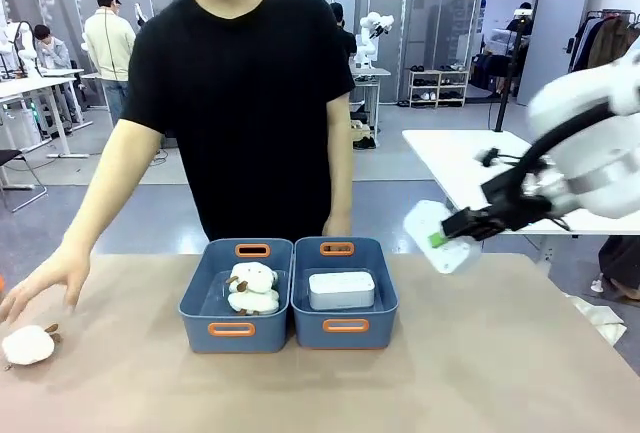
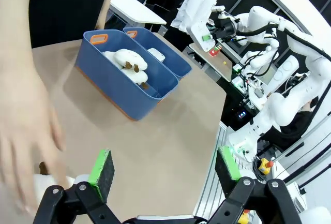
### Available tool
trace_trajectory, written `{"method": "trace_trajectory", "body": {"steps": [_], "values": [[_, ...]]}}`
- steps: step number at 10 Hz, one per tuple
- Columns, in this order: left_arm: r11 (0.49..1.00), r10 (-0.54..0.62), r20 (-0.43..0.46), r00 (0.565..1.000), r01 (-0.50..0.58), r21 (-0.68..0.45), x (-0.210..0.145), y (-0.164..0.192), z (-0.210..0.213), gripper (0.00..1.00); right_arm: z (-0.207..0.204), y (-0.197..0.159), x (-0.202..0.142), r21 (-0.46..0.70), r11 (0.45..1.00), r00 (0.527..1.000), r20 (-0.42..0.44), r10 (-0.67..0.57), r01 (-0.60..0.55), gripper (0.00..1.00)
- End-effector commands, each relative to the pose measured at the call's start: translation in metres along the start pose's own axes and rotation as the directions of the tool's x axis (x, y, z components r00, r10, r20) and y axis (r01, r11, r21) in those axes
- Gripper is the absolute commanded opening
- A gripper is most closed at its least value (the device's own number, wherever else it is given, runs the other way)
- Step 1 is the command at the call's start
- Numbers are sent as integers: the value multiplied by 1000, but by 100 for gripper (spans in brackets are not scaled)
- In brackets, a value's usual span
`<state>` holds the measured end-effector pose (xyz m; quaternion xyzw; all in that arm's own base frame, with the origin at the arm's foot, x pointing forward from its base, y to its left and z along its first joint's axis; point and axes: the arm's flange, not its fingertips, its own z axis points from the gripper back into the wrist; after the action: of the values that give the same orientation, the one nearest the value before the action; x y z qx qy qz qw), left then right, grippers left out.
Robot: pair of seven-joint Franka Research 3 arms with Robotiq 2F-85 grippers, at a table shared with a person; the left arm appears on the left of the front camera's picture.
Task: Sort the digital clocks into the basket.
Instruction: Pick up the Digital clock from the table and place it into the empty Plastic storage basket.
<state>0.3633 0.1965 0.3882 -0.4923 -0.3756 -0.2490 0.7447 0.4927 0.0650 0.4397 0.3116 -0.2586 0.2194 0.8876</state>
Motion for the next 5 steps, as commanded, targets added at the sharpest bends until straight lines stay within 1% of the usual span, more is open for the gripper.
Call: {"method": "trace_trajectory", "body": {"steps": [1,2,3,5], "values": [[1000,5,-5,1000,-5,23,0,-4,-3,100,-16,16,26,-47,999,1000,10,-11,12,0],[1000,5,-5,1000,-5,23,0,-4,-3,100,-31,22,34,-72,997,1000,-4,-2,2,0],[1000,5,-5,1000,-5,23,0,-4,-3,100,-50,32,35,-83,997,999,-43,-11,7,0],[1000,5,-5,1000,-5,23,0,-4,-3,100,-80,50,33,-83,997,997,-82,-12,5,0]]}}
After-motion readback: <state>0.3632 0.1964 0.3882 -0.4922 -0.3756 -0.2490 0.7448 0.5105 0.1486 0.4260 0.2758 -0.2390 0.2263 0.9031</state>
